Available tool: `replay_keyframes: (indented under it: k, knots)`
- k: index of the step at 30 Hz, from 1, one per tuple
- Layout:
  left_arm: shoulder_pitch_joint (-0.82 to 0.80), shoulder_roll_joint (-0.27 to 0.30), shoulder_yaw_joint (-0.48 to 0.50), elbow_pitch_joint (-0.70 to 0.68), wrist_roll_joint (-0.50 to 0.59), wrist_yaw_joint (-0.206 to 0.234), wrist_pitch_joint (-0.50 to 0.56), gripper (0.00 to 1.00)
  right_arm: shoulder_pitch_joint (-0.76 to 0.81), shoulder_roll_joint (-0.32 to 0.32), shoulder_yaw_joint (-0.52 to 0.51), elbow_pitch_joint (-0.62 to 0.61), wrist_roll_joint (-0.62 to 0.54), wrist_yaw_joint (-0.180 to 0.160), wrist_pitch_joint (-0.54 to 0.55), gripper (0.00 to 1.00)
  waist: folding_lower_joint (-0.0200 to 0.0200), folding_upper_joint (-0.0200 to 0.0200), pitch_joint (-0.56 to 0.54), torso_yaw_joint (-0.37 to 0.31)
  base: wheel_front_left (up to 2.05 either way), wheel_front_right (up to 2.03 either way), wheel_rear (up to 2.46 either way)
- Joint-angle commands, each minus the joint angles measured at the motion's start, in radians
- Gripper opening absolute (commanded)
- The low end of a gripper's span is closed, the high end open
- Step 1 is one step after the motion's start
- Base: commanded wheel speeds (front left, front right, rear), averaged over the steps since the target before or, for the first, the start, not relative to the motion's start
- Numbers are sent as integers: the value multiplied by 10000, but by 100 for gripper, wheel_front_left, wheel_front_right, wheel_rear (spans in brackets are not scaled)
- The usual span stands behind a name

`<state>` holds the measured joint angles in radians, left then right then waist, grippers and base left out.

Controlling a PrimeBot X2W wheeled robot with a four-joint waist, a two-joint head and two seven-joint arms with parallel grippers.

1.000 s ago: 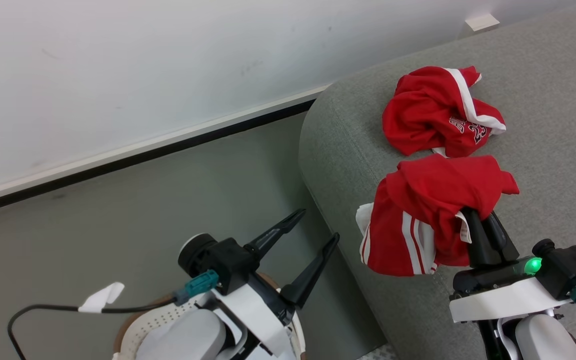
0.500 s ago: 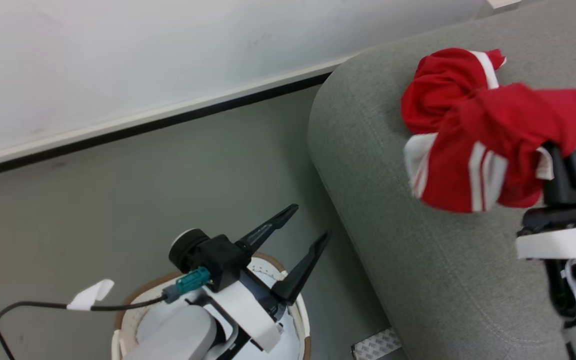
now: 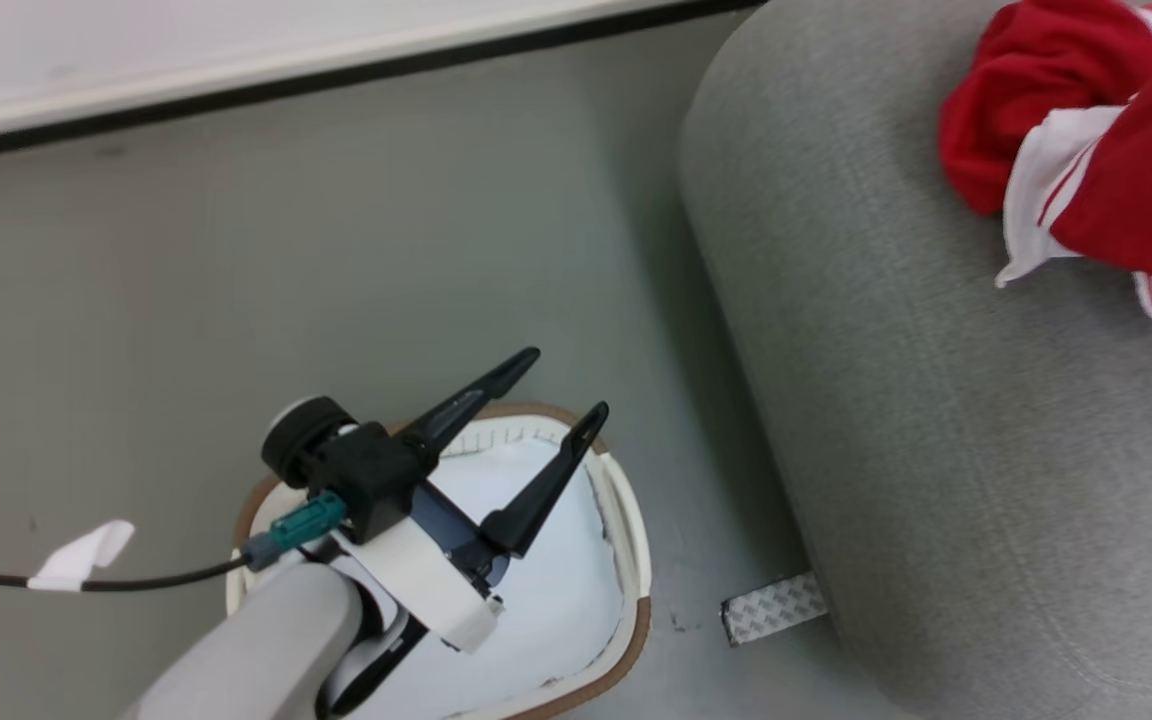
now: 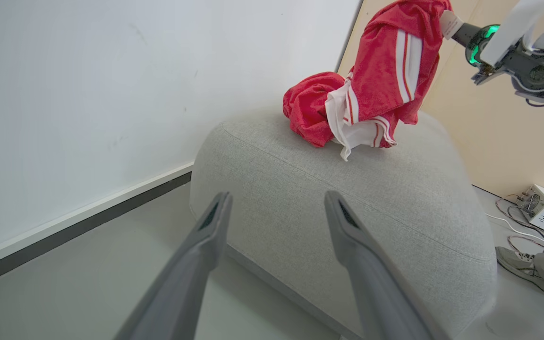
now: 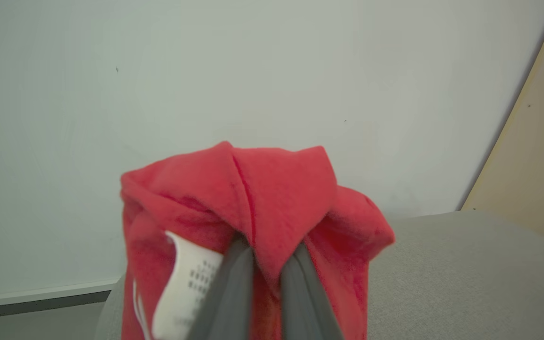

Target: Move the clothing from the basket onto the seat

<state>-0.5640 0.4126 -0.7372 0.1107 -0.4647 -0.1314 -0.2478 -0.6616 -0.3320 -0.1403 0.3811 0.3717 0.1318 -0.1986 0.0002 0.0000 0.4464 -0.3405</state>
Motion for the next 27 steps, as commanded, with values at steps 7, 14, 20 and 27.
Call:
replay_keyframes:
  k: [7, 14, 20, 27]
  knots:
    - [-286, 359, 136, -252, -187, 6, -19, 100, -973, -680, -321, 1341, -1035, -23, 854, 0, -2, 0, 1082, 662, 0, 0, 0]
    - [-319, 276, 128, -235, -229, 5, -76, 100, -1615, -1008, -162, 3159, -1853, -24, 2927, 0, -2, 0, 1219, 845, 0, 0, 0]
    - [-318, 216, 195, -90, -259, 5, -128, 100, -1822, -1059, -284, 3902, -2069, -24, 3697, 51, -2, 0, 1043, 869, 0, 0, 0]
    - [37, 20, 331, 229, -306, 70, -154, 100, -1507, -1152, 213, 4264, -1965, -24, 3621, 100, -2, 0, 230, 689, 0, 0, 0]
